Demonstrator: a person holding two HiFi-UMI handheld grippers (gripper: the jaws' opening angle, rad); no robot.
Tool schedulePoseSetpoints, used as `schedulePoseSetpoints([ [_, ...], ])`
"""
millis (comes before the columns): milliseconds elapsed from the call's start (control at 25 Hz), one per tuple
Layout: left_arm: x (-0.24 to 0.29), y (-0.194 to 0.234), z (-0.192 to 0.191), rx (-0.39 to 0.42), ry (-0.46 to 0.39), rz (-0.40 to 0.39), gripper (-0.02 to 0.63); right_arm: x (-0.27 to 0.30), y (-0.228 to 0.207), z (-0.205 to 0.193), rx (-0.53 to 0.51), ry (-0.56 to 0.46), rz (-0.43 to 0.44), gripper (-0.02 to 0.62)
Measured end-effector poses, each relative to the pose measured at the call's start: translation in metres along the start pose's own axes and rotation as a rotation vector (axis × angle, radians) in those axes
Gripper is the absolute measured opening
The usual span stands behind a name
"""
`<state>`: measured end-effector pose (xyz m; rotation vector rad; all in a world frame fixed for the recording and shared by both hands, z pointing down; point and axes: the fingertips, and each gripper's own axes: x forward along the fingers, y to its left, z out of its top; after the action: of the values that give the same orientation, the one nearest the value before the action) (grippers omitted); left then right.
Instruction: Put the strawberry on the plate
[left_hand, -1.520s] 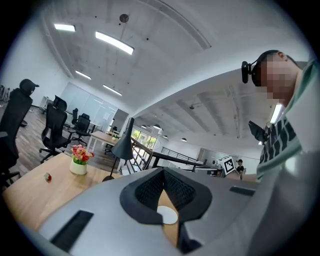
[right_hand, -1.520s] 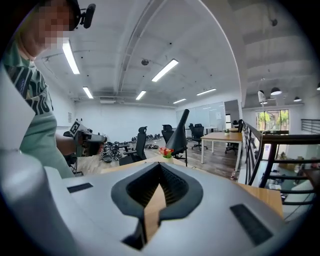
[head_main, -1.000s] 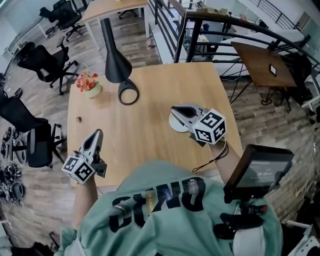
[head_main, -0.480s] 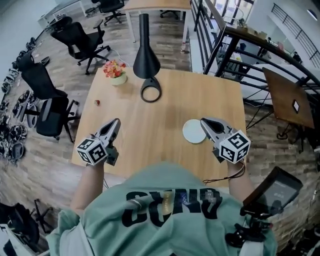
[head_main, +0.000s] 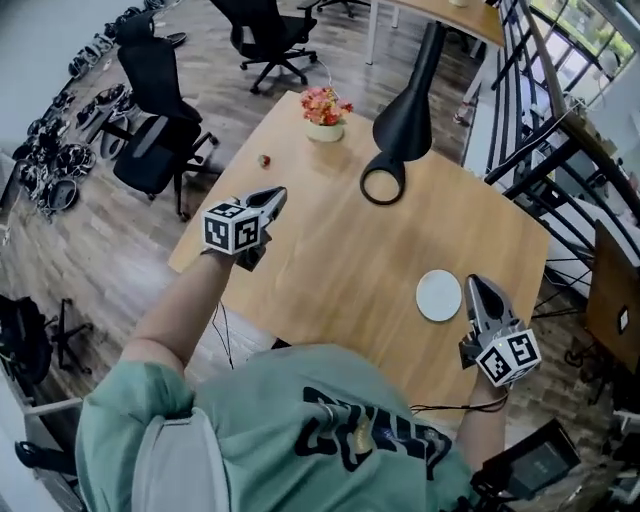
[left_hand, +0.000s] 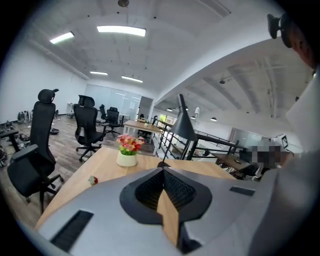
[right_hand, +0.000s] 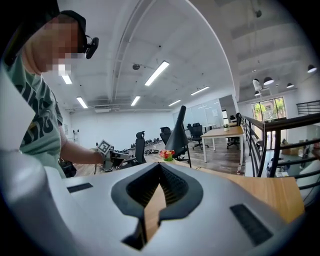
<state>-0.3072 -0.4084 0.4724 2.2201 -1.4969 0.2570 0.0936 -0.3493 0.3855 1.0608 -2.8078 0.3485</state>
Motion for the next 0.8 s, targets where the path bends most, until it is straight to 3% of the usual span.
schedulePoseSetpoints([
  [240, 0.047, 0.102, -0.031, 0.053, 0.177, 0.183, 0.011, 0.037, -0.002, -0.013, -0.02, 0.015, 0.025, 0.005],
  [360, 0.07, 0.15, -0.043, 0.058, 0.226, 0.288, 0.016, 0.051, -0.016, -0.032, -0.023, 0.038, 0.022, 0.006],
  [520, 0.099, 0.2, -0.057, 0.142, 0.281, 0.38, 0.081, 0.062, -0.036, -0.06, 0.009, 0.06, 0.007, 0.006],
  [800, 0.127, 0.275, -0.081, 0.166, 0.382, 0.484, 0.173, 0.074, -0.056, -0.09, 0.071, 0.042, -0.03, 0.006],
])
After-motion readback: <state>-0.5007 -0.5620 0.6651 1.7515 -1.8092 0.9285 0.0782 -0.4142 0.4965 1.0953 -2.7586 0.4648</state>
